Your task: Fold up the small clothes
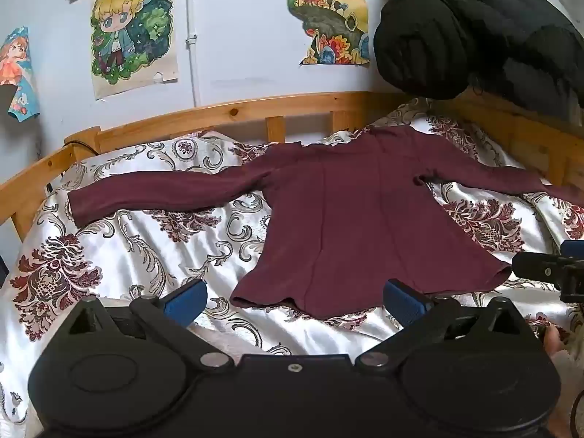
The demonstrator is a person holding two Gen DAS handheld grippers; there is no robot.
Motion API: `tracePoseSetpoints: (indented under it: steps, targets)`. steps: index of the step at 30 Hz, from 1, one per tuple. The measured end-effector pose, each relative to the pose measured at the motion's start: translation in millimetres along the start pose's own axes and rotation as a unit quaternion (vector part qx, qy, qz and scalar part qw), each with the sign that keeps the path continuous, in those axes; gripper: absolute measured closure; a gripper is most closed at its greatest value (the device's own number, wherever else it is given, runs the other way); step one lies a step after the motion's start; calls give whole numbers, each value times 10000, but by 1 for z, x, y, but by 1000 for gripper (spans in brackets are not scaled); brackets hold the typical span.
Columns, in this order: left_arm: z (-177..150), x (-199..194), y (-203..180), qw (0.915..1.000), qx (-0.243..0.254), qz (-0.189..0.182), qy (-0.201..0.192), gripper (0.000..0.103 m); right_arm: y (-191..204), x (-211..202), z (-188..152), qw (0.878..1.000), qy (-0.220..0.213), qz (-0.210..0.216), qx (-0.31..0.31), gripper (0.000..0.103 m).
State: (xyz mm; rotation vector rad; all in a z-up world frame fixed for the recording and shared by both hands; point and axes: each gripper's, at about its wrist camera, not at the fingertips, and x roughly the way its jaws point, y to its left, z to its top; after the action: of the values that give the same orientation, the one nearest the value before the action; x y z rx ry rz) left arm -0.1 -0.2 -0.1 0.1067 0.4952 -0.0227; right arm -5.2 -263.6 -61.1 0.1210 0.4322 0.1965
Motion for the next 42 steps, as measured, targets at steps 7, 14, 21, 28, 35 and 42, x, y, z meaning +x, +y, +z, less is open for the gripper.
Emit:
tracePoseSetpoints:
  steps: [7, 14, 21, 28, 35, 42]
  targets:
    - [0, 0, -1, 10000, -38, -14, 19, 1, 0, 0, 0, 10000, -14, -16, -23, 0]
    - [-1, 2, 0, 10000, -46, -17, 41, 1, 0, -1, -1, 10000, -8, -23, -11, 0]
    - [-3, 1, 2, 10000, -41, -9, 53, 1, 2, 0, 0, 10000, 3, -24, -12, 0]
    - [-2, 1, 2, 10000, -46, -8, 58, 1, 1, -1, -1, 10000, 2, -43, -7, 0]
    - [-3, 2, 2, 10000, -48, -11, 63, 1, 0, -1, 0, 10000, 29, -69, 11, 0]
    - [-3, 2, 2, 10000, -52, -16, 65, 1, 0, -1, 0, 10000, 29, -70, 14, 0]
